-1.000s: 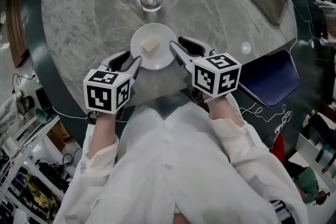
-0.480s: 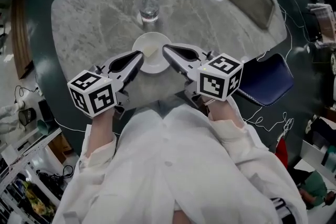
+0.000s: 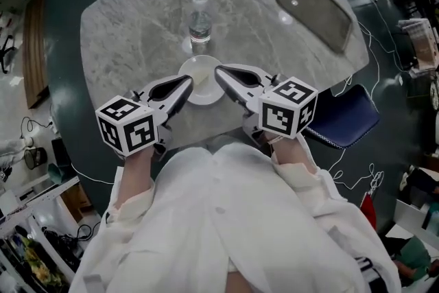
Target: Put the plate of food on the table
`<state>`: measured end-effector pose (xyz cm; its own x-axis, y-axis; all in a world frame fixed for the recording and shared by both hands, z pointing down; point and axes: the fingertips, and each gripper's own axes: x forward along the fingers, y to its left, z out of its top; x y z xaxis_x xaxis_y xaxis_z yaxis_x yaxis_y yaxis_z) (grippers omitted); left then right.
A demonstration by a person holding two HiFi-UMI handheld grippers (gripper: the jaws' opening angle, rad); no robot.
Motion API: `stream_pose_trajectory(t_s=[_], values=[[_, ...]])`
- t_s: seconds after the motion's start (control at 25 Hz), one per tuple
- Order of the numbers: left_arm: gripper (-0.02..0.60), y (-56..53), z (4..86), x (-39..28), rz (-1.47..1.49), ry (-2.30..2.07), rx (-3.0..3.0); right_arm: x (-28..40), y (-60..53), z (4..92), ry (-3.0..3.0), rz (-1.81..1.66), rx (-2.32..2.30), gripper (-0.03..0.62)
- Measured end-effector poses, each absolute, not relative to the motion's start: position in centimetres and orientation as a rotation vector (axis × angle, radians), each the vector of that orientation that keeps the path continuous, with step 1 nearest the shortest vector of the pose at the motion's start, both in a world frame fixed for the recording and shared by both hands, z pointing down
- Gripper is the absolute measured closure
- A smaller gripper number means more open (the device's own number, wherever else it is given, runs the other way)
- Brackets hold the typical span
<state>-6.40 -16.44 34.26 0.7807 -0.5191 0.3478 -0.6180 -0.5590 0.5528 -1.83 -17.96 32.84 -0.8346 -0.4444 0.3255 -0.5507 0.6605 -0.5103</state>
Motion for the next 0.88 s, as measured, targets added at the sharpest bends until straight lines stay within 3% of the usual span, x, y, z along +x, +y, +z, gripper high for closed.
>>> stream_pose_trajectory(t_s=[0.88], values=[[0.554, -15.7, 33.2, -5.5, 0.141, -0.820, 2.285, -2.7, -16.3, 32.6, -2.724, 0.866, 0.672, 0.588]])
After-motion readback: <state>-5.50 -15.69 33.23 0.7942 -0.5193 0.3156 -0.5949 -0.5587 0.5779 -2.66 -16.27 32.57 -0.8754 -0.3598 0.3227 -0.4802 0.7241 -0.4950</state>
